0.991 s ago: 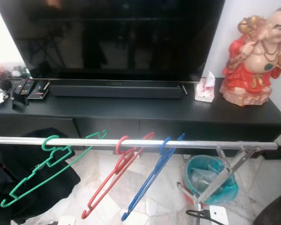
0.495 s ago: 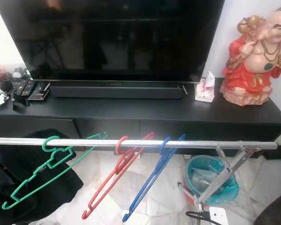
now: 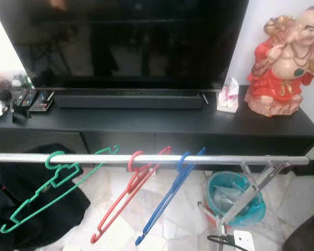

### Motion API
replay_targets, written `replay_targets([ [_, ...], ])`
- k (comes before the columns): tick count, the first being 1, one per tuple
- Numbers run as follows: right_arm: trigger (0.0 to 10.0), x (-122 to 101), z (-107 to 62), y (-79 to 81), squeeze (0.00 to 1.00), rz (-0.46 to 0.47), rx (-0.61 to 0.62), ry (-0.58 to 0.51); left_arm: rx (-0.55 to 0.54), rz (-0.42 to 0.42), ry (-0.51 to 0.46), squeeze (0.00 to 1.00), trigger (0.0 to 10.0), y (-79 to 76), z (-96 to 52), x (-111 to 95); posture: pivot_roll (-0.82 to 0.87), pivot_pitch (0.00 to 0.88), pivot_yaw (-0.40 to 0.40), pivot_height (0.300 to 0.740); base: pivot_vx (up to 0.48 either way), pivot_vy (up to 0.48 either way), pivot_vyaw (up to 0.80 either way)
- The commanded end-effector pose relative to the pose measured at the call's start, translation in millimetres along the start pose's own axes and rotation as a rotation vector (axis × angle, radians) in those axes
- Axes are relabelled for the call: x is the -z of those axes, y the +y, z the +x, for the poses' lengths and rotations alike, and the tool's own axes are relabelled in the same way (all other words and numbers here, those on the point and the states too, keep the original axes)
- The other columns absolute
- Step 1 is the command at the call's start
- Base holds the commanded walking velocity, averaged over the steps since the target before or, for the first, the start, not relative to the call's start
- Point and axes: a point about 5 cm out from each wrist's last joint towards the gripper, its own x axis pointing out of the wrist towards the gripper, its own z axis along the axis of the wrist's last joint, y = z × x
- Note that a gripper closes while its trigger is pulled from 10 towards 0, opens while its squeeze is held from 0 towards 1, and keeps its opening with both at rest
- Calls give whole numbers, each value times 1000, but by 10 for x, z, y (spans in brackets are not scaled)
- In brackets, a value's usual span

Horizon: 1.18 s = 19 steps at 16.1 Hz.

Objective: Hang hanger

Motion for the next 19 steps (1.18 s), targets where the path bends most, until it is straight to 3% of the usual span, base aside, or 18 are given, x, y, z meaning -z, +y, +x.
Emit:
replay_targets([
  [1, 10000, -21, 1, 10, 0, 9, -1, -8, -1, 8, 9, 0, 10000, -2, -7, 39, 70, 0, -1, 732, -262, 0, 0],
  [6, 10000, -29, 2, 12, 0, 11, 0, -10, -11, -27, 9, 0, 10000, 0, -7, 41, 68, 0, -4, 732, -305, 0, 0],
  [19, 10000, -43, 3, 17, 0, 14, -4, -13, 2, -18, 10, 0, 10000, -2, -2, 20, 63, 0, -6, 732, -319, 0, 0],
])
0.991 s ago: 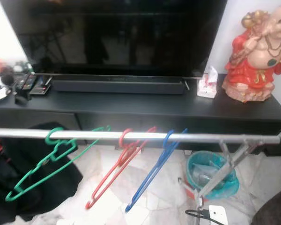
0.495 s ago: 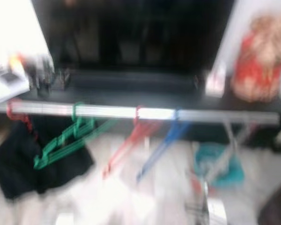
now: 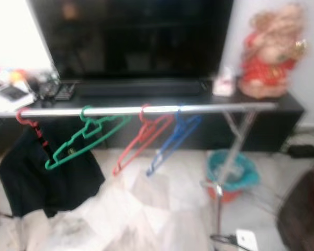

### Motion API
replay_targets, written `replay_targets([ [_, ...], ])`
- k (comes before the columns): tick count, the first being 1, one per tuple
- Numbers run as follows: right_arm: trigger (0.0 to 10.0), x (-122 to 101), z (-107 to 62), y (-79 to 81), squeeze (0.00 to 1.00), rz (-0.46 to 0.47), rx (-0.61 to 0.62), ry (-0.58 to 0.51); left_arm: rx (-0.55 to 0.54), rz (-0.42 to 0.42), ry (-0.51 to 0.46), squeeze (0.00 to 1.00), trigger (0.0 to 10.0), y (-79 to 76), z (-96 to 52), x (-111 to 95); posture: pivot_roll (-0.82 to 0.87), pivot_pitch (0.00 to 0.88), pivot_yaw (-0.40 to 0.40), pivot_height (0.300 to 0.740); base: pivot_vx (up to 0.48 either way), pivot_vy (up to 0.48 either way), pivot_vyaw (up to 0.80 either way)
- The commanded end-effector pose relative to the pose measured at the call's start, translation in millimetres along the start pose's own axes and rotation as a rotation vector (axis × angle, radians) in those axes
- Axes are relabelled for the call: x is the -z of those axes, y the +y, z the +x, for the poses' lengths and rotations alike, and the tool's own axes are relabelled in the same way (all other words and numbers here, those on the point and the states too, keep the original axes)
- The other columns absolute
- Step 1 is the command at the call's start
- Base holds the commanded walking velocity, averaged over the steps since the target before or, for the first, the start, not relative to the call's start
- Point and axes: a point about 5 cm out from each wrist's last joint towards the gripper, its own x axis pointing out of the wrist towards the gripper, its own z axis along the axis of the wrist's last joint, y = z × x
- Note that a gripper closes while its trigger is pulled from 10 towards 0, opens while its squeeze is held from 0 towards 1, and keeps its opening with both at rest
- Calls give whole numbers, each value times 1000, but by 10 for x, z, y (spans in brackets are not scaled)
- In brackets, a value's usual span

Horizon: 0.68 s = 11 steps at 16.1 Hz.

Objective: Hang hanger

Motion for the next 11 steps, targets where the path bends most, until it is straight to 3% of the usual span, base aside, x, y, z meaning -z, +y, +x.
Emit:
replay_targets([
  [1, 10000, -22, 4, 72, 0, 8, -18, -6, -16, 8, -9, 0, 10000, 67, -2, -32, 63, 0, -5, 732, -315, 0, 0],
  [5, 10000, -26, 4, 74, 0, 9, -21, -6, -15, 7, -11, 0, 10000, 67, -1, -38, 63, 0, -6, 732, -319, 0, 0],
  [11, 10000, -26, 4, 78, 0, 10, -24, -6, -19, 13, -6, 0, 10000, 71, 0, -36, 64, 0, -6, 732, 0, 0, 0],
])
